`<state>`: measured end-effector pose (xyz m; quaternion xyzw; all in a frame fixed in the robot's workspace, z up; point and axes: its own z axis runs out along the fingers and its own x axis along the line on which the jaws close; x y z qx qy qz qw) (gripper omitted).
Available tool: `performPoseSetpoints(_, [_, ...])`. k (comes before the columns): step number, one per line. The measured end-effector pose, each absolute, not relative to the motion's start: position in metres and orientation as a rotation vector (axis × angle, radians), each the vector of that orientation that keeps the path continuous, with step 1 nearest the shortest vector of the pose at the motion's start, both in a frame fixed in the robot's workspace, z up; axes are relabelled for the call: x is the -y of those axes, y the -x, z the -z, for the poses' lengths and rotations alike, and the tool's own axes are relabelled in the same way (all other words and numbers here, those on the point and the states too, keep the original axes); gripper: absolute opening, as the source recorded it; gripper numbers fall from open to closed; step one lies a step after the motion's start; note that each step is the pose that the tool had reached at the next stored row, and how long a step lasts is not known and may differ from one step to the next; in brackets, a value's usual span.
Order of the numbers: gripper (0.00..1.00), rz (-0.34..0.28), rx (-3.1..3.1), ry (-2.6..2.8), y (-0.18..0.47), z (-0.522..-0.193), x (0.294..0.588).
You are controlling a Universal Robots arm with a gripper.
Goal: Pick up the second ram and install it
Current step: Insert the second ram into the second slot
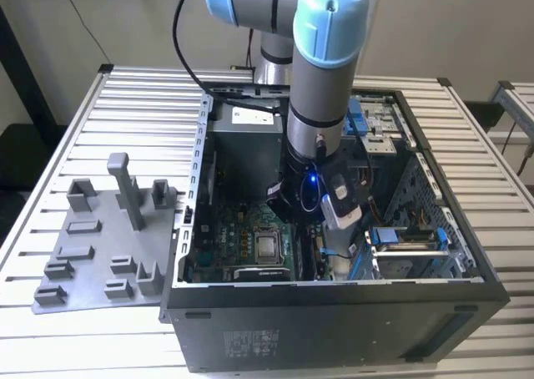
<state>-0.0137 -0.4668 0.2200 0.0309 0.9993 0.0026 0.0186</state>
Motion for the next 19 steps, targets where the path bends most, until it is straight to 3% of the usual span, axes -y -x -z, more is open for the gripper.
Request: performPoseSetpoints(19, [0.14, -0.009, -3.103, -0.090, 0.0128, -0.2194, 0.4649])
